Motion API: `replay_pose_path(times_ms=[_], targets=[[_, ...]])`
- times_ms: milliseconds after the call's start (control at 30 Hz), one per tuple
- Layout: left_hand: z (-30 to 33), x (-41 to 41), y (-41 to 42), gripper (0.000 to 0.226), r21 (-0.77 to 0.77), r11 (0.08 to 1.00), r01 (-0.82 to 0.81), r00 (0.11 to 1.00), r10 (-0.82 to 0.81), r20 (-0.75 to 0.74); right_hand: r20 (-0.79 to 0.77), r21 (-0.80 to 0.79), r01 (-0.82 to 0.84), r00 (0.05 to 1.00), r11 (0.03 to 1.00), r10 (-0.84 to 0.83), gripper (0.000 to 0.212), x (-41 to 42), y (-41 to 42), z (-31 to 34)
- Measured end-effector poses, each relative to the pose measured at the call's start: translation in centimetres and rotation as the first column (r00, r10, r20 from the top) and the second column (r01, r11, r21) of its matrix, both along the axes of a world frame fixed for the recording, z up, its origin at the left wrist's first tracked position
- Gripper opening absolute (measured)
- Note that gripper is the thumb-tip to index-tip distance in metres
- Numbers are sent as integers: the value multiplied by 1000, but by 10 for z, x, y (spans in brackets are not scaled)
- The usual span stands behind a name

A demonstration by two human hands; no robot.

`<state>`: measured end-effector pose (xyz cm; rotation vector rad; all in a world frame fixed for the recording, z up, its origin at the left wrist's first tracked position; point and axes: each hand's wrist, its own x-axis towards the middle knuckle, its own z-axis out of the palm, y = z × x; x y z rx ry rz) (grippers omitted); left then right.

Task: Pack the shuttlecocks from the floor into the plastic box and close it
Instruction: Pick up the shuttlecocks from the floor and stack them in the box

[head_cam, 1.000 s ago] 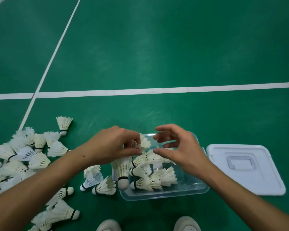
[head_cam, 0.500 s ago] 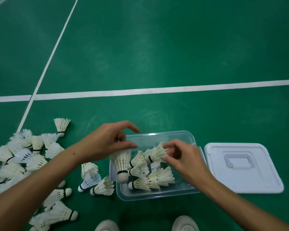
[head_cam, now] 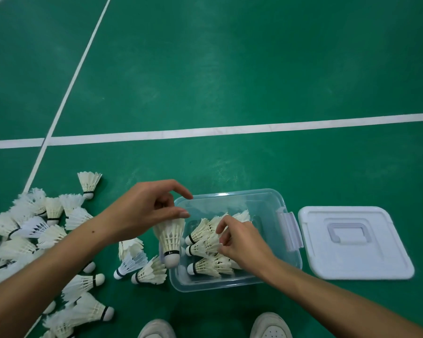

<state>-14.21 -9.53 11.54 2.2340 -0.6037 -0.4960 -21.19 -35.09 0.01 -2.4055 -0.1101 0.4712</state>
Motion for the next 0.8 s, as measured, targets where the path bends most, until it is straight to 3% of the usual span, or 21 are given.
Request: replay_pose_path(times_ms=[167,300,533,700,800], targets=[[5,0,-3,34,43,998,38,998,-40,38,-66,77,31,998,997,-25,39,4,4,-4],[8,2,-7,18,81,993,89,991,-97,92,-146,186,67,988,980,-39,46,2,-6,16],[-6,12,-45,11,96,975,198,959,-213,186,-82,454,89,995,887,-58,53,6,-32,72],[-22,12,-72,5,44,981,191,951,-196,238,-32,421,100,995,901,-95,49,9,-29,70],[-26,5,-79,4,-62,991,118,956,-96,278,16,357,88,995,930,-100,39,7,-35,64]])
